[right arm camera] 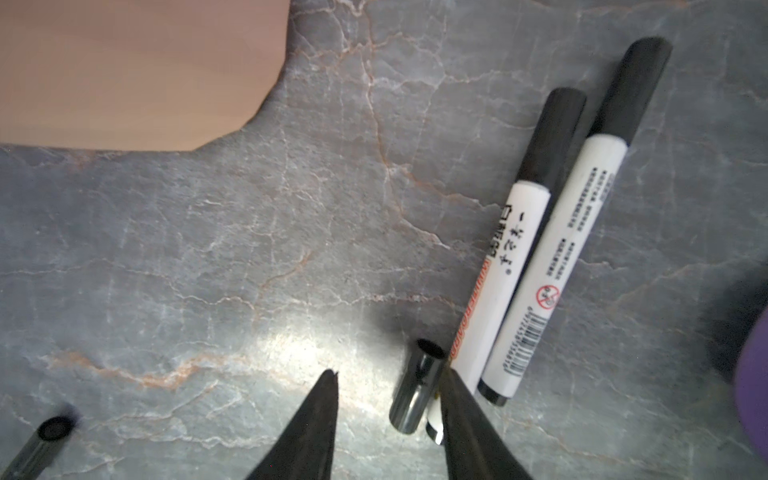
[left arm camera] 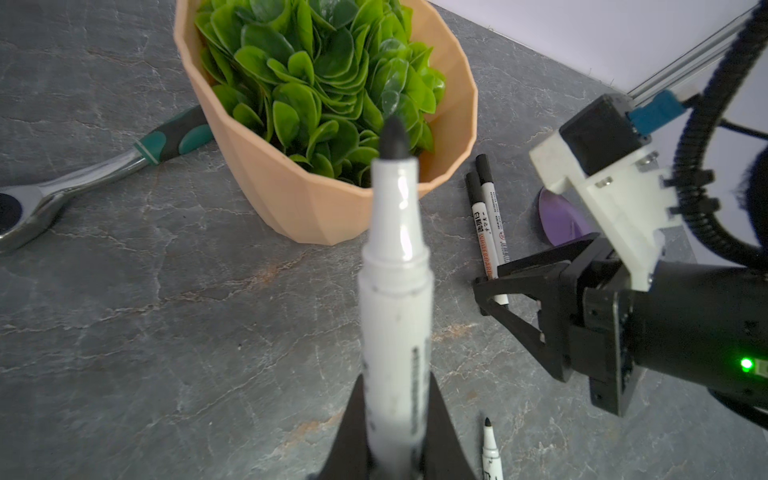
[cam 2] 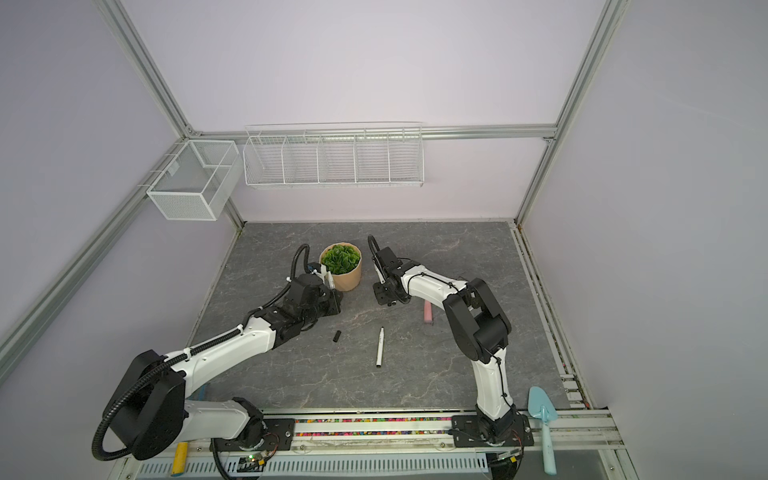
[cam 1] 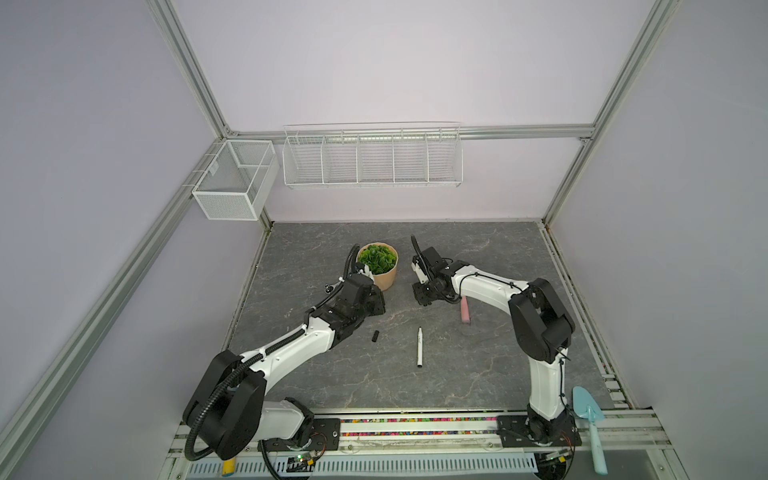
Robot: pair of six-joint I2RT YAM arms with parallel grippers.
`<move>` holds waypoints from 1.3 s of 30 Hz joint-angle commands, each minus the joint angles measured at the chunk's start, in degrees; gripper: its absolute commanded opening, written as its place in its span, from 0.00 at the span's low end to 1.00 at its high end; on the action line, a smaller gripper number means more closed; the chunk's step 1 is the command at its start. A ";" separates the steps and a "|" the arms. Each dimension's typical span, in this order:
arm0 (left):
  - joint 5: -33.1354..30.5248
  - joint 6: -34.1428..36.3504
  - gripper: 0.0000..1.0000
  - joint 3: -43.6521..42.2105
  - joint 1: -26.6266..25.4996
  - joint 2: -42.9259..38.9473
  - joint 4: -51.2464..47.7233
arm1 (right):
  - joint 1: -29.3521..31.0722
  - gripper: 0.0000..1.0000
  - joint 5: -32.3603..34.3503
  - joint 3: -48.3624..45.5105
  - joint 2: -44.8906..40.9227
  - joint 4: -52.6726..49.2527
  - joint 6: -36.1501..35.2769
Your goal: Insert the pens into the pen caps
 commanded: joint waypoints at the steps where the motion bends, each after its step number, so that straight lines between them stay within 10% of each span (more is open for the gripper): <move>1: 0.20 -0.48 0.00 0.25 0.39 -0.22 0.80 | 0.02 0.43 -0.83 -1.74 -0.81 -0.05 0.83; 39: -0.46 -0.38 0.00 -1.12 0.39 -1.76 1.66 | 3.19 0.42 -10.82 0.46 -1.18 4.34 3.67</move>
